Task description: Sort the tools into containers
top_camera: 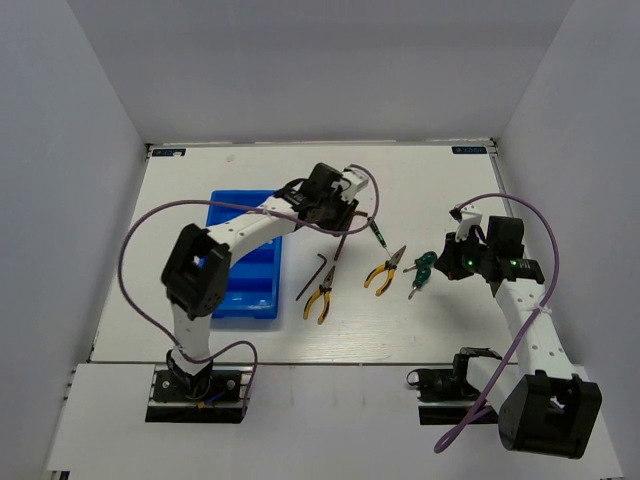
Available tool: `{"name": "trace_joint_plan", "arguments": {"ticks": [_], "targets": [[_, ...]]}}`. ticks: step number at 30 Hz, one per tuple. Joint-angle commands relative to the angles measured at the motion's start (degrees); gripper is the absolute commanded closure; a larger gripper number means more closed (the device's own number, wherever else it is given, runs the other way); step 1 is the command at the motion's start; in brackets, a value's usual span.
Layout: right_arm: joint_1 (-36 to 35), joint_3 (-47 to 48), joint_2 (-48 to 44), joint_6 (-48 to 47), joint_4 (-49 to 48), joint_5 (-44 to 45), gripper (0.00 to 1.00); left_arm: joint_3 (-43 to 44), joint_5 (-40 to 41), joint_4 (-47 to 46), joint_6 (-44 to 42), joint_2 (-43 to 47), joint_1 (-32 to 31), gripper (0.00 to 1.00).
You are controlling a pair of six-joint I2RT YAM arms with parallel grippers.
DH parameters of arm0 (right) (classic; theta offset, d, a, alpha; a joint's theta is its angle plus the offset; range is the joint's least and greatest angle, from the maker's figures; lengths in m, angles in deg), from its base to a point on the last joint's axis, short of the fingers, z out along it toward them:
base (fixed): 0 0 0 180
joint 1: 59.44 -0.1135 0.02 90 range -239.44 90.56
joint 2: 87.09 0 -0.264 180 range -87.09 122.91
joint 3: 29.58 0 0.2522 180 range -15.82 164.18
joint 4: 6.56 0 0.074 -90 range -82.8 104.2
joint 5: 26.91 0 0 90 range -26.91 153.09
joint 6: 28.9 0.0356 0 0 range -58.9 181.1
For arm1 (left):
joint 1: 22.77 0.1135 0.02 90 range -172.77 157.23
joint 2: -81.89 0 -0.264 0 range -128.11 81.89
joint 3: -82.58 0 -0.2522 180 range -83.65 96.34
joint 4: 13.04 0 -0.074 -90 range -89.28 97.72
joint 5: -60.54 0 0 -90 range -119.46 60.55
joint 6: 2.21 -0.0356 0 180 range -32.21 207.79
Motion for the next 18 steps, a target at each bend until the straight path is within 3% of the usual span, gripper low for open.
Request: {"name": "trace_joint_plan", "arguments": {"ticks": [1,2,7,18], "targets": [[0.1,2.2,0.4,0.2,-0.3,0.3,0.99,10.9,10.5,4.7,3.4,-9.9,-2.5,0.53],[0.0,2.2,0.1,0.2,-0.2,0.4,0.99,17.1,11.4,6.8,4.2,-12.1,-3.2,0.53],[0.0,2.5,0.2,0.1,0.1,0.9,0.9,26.8,13.5,12.7,6.5,-18.5,-4.5,0.54],[0.0,2.7,-0.7,0.1,0.2,0.7,0.88,27.5,18.5,13.4,9.4,-23.2,-4.5,0.56]]}}
